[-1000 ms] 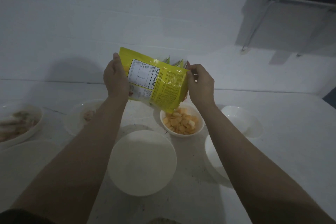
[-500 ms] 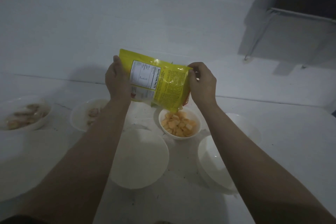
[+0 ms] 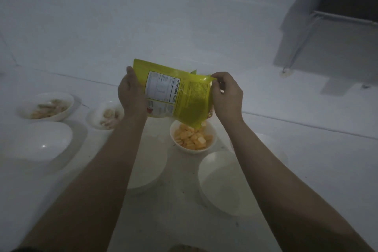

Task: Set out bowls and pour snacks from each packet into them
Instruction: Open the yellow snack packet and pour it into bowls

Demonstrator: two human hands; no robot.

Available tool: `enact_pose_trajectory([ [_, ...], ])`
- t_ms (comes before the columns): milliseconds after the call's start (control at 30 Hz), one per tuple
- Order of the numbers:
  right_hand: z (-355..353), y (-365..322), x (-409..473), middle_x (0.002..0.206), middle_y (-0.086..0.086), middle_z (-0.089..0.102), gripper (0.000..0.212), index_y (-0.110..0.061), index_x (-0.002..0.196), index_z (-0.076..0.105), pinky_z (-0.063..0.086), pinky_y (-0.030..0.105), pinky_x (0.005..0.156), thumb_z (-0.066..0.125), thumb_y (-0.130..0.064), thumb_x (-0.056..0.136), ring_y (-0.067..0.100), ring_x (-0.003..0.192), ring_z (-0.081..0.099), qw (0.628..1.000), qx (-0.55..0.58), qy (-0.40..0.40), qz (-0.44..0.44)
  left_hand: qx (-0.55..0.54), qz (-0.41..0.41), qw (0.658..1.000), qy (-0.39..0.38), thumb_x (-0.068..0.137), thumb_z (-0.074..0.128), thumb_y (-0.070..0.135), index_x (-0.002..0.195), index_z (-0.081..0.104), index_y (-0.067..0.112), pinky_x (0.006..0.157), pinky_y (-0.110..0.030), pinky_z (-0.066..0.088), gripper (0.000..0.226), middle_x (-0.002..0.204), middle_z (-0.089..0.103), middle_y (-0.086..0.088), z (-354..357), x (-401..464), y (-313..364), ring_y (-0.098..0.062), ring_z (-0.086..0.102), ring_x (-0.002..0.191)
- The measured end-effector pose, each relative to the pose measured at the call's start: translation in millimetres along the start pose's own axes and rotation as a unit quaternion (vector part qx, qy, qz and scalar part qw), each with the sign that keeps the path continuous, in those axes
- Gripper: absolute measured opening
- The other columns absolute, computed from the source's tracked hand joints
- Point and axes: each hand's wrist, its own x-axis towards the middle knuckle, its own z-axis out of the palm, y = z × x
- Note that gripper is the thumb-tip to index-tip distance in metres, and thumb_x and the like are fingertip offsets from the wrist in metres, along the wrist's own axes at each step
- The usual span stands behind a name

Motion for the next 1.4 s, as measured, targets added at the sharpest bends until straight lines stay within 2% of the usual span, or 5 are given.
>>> enact_pose_trajectory([
  [400,-117.7,61.6,-18.6,0.095,-0.002,0.067,0.020,-0.009,0.099,0.067,0.041,0.004,0.068,0.050,-0.002,0.092,0.012,0.087,0.060,0.998,0.014,0.048,0.048,0.005,-0.019,0.998,-0.060,0.099,0.036,0.051,0.063,0.047,0.024,0.059,-0.024,0.044,0.047,0.064,0.053,0.007,82.3,-98.5,-17.0,-0.012,0.053,0.059],
  [600,-164.2,92.8,-20.9,0.089,-0.006,0.065,0.019,-0.010,0.095,0.066,0.040,0.004,0.067,0.051,-0.001,0.090,0.010,0.082,0.058,0.994,-0.012,0.071,0.079,0.015,0.001,0.996,-0.086,0.104,0.038,0.036,0.076,0.054,0.022,0.060,-0.013,0.040,0.035,0.071,0.053,0.013,132.0,-137.7,-22.4,0.016,0.050,0.052],
  [833,-192.2,117.2,-21.0,0.085,-0.008,0.064,0.016,-0.011,0.094,0.068,0.037,0.001,0.065,0.053,-0.005,0.091,0.005,0.076,0.056,0.989,-0.069,0.056,0.121,0.044,0.005,0.989,-0.141,0.090,0.033,0.070,0.074,0.058,0.011,0.062,-0.046,0.049,0.067,0.071,0.058,-0.017,161.0,-146.4,-44.1,-0.031,0.058,0.063],
  [1000,-199.4,129.9,-33.1,0.085,-0.004,0.067,0.016,-0.012,0.093,0.070,0.040,0.003,0.062,0.055,-0.006,0.091,0.006,0.074,0.057,0.982,-0.059,0.034,0.177,0.064,0.046,0.985,-0.151,0.095,0.034,0.059,0.070,0.059,0.016,0.060,-0.032,0.036,0.055,0.060,0.045,0.005,164.3,-153.9,-43.9,-0.015,0.044,0.060],
  [1400,-193.7,129.3,-25.1,0.080,0.002,0.069,0.015,-0.010,0.088,0.069,0.047,0.011,0.064,0.056,-0.003,0.089,0.016,0.070,0.061,0.986,-0.087,-0.017,0.143,0.107,0.084,0.975,-0.173,0.101,0.036,0.048,0.062,0.029,0.023,0.056,-0.032,0.025,0.046,0.061,0.033,0.001,165.8,-145.8,-34.1,-0.013,0.032,0.057],
])
